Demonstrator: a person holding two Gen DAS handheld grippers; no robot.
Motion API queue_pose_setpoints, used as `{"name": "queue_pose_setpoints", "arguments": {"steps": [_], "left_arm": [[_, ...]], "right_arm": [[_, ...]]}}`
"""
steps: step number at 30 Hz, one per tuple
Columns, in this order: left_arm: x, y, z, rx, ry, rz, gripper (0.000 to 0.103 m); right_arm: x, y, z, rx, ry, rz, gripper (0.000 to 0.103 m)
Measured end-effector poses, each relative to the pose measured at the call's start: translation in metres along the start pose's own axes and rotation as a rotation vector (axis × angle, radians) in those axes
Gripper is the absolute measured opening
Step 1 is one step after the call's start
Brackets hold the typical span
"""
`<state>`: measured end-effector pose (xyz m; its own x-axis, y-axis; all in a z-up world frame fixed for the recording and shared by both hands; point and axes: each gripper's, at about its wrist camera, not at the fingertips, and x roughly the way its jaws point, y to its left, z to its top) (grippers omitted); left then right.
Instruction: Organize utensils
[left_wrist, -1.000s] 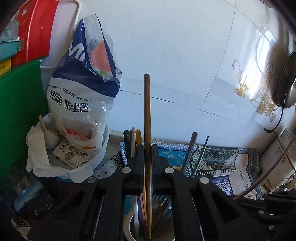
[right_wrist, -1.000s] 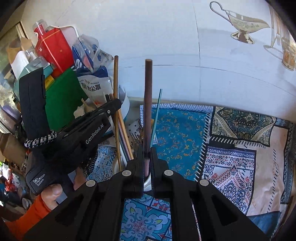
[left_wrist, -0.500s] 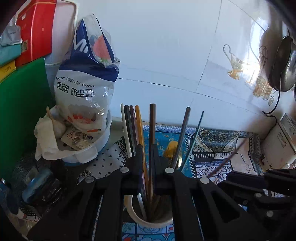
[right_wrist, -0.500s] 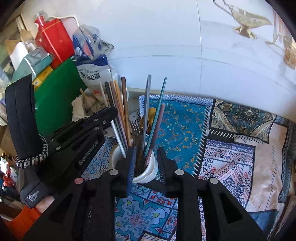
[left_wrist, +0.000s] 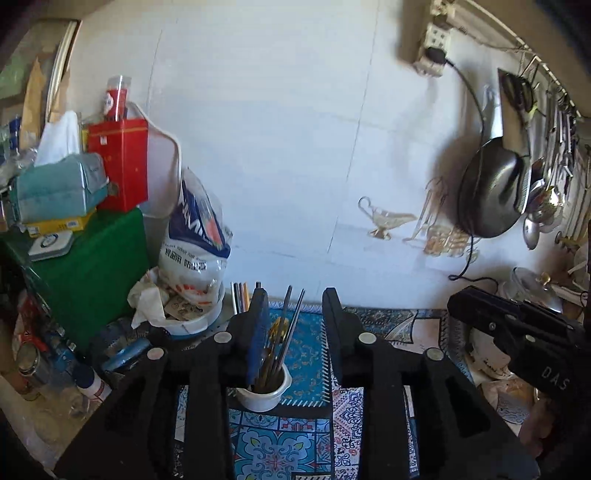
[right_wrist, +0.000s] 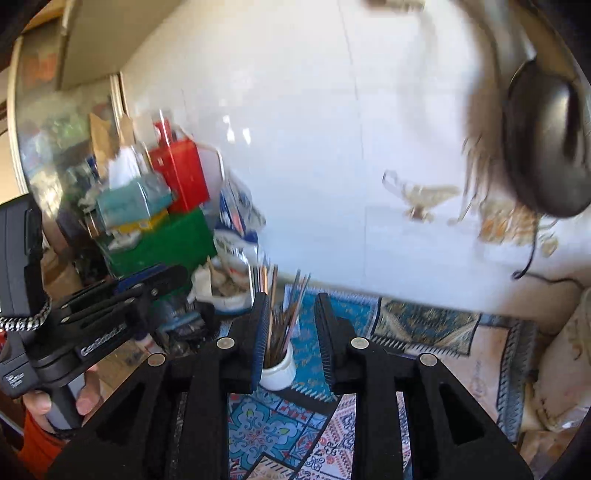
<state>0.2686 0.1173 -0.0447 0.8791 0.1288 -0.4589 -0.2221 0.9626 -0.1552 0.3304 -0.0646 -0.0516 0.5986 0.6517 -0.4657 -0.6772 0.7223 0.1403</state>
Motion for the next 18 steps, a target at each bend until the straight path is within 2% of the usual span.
{"name": "queue_pose_setpoints", "arguments": {"steps": [2, 4, 7, 10, 14, 15, 18], "left_arm": [[-0.025, -0.01, 0.005, 0.033, -0.046, 0.005, 0.04], [-0.052, -0.019, 0.004, 0.062, -0.094, 0.011, 0.046], [-0.085, -0.029, -0.001, 0.096, -0.157, 0.026, 0.063], [-0.11, -0.033, -0.009, 0.107, -0.194, 0.037, 0.074], [-0.135, -0.032, -0.019, 0.107, -0.231, 0.059, 0.095], [-0.14, -0.032, -0.022, 0.104, -0.237, 0.064, 0.097], [-0.156, -0.03, -0.031, 0.099, -0.246, 0.07, 0.102]], "right_arm": [[-0.029, 0.005, 0.002, 0.002, -0.072, -0.005, 0.025], [-0.052, 0.009, 0.002, -0.005, -0.132, -0.028, 0.03], [-0.078, 0.017, -0.002, -0.017, -0.203, -0.073, 0.041], [-0.104, 0.026, -0.009, -0.014, -0.261, -0.129, 0.055], [-0.124, 0.031, -0.02, -0.005, -0.289, -0.199, 0.084], [-0.128, 0.032, -0.025, -0.003, -0.291, -0.216, 0.091], [-0.139, 0.039, -0.037, 0.004, -0.297, -0.274, 0.101]]}}
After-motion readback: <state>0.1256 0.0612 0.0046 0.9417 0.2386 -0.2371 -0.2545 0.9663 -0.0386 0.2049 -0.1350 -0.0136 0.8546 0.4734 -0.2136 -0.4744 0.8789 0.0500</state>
